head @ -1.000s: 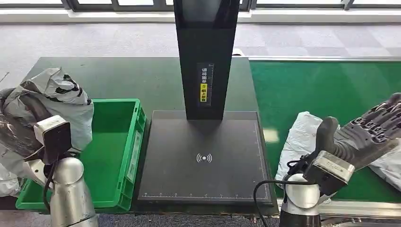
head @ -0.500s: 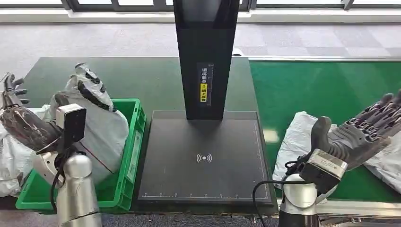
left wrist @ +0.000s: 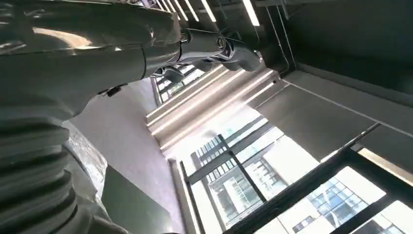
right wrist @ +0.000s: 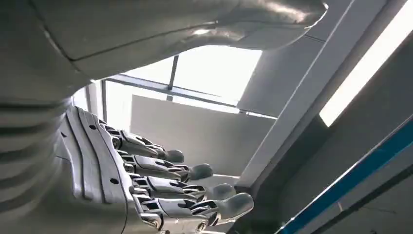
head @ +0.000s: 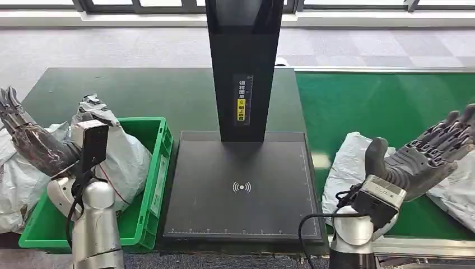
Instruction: Moved the parcel from conveyor to table for the left to box.
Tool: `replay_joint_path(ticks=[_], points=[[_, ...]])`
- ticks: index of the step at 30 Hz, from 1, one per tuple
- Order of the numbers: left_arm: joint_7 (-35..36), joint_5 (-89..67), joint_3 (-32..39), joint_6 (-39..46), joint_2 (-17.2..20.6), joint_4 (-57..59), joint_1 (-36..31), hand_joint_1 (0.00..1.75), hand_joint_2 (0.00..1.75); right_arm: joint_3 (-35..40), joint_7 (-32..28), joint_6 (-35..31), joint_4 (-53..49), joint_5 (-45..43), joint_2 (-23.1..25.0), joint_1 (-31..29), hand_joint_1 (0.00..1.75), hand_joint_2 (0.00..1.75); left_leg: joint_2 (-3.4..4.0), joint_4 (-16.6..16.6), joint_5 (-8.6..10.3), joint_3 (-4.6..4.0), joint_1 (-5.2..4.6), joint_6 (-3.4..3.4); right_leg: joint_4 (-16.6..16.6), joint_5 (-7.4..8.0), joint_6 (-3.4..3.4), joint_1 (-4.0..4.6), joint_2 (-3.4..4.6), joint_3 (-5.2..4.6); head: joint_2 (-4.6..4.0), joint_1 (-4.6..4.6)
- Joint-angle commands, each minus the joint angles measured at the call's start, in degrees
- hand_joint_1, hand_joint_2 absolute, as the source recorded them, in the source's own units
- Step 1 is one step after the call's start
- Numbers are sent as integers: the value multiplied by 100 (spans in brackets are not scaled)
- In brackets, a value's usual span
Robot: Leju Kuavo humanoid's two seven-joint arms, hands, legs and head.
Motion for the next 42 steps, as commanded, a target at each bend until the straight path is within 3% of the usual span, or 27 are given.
replay_joint_path(ticks=[1,17,18,19,21,23,26,28,30,31,32,33,42], points=[[-551,784,224,-6,50,-265,-82,0,175,-169,-2,6,409,15,330,387,0,175,-4,-18,-1,24,8,-9,-20,-2,-3,8,-10,26,-2,0],[-551,784,224,-6,50,-265,-82,0,175,-169,-2,6,409,15,330,387,0,175,-15,-17,0,23,6,-7,-18,-3,-3,6,-15,29,-2,0],[-896,1327,162,-6,50,-301,-70,0,175,-236,-2,6,470,52,330,374,0,175,-13,-13,0,19,7,-6,-15,-3,-3,7,-13,25,-2,-2],[-1560,2334,-80,-6,50,-145,40,0,175,-434,15,6,639,171,330,326,0,175,-10,-8,-1,13,3,-4,-9,-3,-2,4,-8,17,0,-2],[-1945,3710,-1377,-6,50,-308,445,0,175,-787,297,6,808,705,330,243,0,175,-16,-14,0,21,5,-5,-16,-3,-2,6,-15,28,-2,-2],[-1945,4738,-2260,-636,264,-842,783,0,175,-1232,854,6,1238,1680,330,88,0,175,-36,-16,2,24,7,-4,-22,-6,1,8,-37,35,-2,-2],[-1945,5859,-2661,-2232,359,-1304,1156,0,175,-2089,1726,6,1820,3393,330,-180,0,175,-27,-8,0,16,14,-3,-22,-1,1,15,-26,30,-2,-2],[-1945,6452,-2573,-3742,310,-1289,1337,0,175,-2543,2183,6,2411,4263,330,-389,0,175,-43,-23,3,32,4,0,-32,0,5,5,-43,53,0,-2],[-1945,6658,-2216,-4614,126,-1198,1428,0,175,-2864,2408,6,2808,4712,303,-579,0,175,-25,-25,1,35,3,0,-33,4,5,4,-31,53,-2,-2],[-1945,6868,-2109,-5140,93,-1048,1459,0,175,-2943,2782,6,3089,5040,216,-670,0,175,-23,-19,0,27,-1,0,-24,3,5,-1,-29,45,-2,0],[-1945,7530,-2079,-6067,75,-786,1550,0,175,-3086,3457,6,3952,5366,-2,-925,0,175,-25,-27,1,34,1,-1,-33,5,4,1,-32,53,0,-2],[-1945,7640,-1957,-6512,50,-665,1661,0,175,-3020,3728,6,4640,5366,-259,-1187,0,175,-25,-14,-3,25,0,-1,-19,0,4,0,-30,45,-2,0],[-1945,7690,-1968,-6600,50,-637,1696,0,175,-3018,3797,6,4738,5376,-305,-1216,0,175,-29,-14,1,24,-2,-2,-17,-1,3,0,-35,39,-2,-4]])
